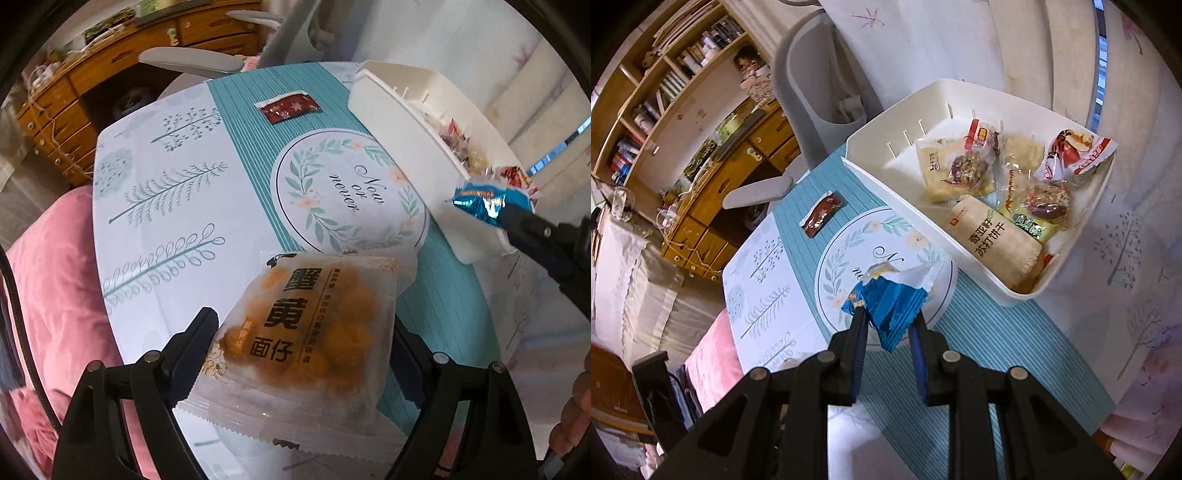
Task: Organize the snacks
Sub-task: 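Carry both packets over the white tray and release them inside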
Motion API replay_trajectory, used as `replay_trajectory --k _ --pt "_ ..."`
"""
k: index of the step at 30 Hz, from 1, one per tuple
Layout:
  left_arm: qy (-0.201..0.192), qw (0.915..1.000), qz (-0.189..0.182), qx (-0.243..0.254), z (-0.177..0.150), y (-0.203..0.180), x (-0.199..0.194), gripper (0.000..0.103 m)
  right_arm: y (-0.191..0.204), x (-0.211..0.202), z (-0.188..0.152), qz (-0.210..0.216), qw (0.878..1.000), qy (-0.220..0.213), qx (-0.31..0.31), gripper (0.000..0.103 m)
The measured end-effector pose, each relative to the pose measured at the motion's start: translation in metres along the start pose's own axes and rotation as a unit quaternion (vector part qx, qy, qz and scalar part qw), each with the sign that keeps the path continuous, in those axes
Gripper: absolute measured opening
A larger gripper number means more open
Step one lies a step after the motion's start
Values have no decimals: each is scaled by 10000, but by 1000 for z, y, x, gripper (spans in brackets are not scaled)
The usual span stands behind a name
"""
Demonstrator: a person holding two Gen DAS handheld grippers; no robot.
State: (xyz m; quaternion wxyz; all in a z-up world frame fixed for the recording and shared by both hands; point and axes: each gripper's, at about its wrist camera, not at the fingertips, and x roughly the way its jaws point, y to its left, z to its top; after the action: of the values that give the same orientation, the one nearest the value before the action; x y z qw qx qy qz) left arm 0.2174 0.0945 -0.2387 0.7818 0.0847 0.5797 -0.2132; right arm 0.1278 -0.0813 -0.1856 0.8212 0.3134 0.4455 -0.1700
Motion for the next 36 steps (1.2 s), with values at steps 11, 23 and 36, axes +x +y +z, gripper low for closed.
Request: replay_trajectory --k 11,23,36 --pt "-496 9936 -374 -939 -13 -29 -35 86 -28 -24 10 405 9972 -38 -624 22" --pt "-1061 9762 -681 -1764 -5 -94 -55 86 -89 -53 63 583 9904 -175 -1241 3" --pt "-1318 9708 -557 -1926 24 -169 -45 86 -143 -61 131 795 9822 -247 -1682 3"
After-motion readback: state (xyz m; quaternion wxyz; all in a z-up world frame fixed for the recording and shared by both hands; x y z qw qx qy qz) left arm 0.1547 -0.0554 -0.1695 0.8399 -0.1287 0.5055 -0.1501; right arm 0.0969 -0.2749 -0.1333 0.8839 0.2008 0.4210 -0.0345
